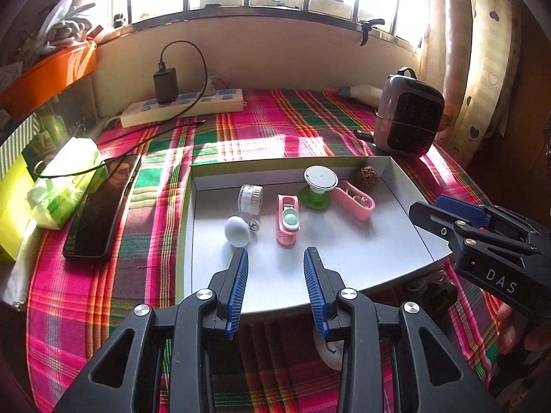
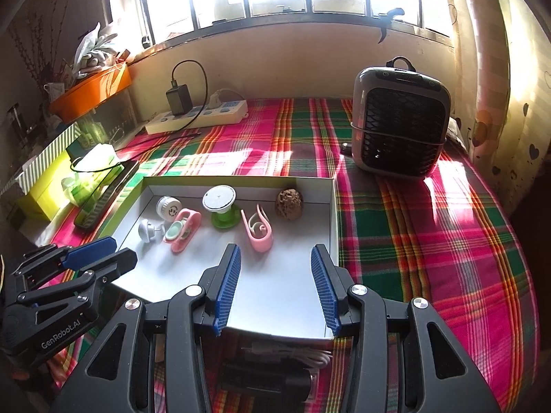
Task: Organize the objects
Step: 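Withdraw both open tools out of the box toward the remaining items, then move the left tool onto the white knobbed round item while the right tool approaches another walnut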
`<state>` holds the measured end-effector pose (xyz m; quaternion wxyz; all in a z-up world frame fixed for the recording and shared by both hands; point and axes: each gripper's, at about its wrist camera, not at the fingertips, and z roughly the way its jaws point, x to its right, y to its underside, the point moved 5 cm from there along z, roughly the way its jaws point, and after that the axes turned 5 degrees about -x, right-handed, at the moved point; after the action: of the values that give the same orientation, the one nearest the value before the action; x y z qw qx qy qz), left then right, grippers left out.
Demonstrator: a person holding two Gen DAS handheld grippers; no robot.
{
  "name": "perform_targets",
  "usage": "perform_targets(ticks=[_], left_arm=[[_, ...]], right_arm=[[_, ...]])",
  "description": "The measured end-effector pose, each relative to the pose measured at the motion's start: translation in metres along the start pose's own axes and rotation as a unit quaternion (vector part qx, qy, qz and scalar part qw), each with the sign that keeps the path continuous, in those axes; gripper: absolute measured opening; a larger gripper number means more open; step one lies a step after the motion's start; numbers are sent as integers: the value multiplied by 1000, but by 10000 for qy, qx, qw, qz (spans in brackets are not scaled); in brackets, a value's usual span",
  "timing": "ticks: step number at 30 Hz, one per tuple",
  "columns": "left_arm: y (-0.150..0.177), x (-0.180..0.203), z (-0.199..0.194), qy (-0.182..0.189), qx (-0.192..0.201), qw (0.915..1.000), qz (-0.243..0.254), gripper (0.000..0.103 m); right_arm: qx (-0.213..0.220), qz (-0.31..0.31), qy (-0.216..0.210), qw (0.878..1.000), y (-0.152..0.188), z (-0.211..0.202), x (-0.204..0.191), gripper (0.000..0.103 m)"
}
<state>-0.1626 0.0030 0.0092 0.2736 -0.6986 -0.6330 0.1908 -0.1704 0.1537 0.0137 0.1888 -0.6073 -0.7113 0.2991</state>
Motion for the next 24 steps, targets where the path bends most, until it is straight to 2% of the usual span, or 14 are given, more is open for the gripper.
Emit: perform_targets(ticks=[9, 14, 24], left_arm=[[13, -2, -14, -45, 93, 9999, -30, 32], [23, 2, -20, 58, 87, 9999, -27, 32], [45, 13, -15, 207, -138, 9997, 75, 34]], right_arm=[[83, 26, -46, 10000, 11, -11, -2, 44], [134, 34, -88, 9999, 20, -19, -3, 44], [170, 31, -131, 9998, 38, -28, -6, 44]])
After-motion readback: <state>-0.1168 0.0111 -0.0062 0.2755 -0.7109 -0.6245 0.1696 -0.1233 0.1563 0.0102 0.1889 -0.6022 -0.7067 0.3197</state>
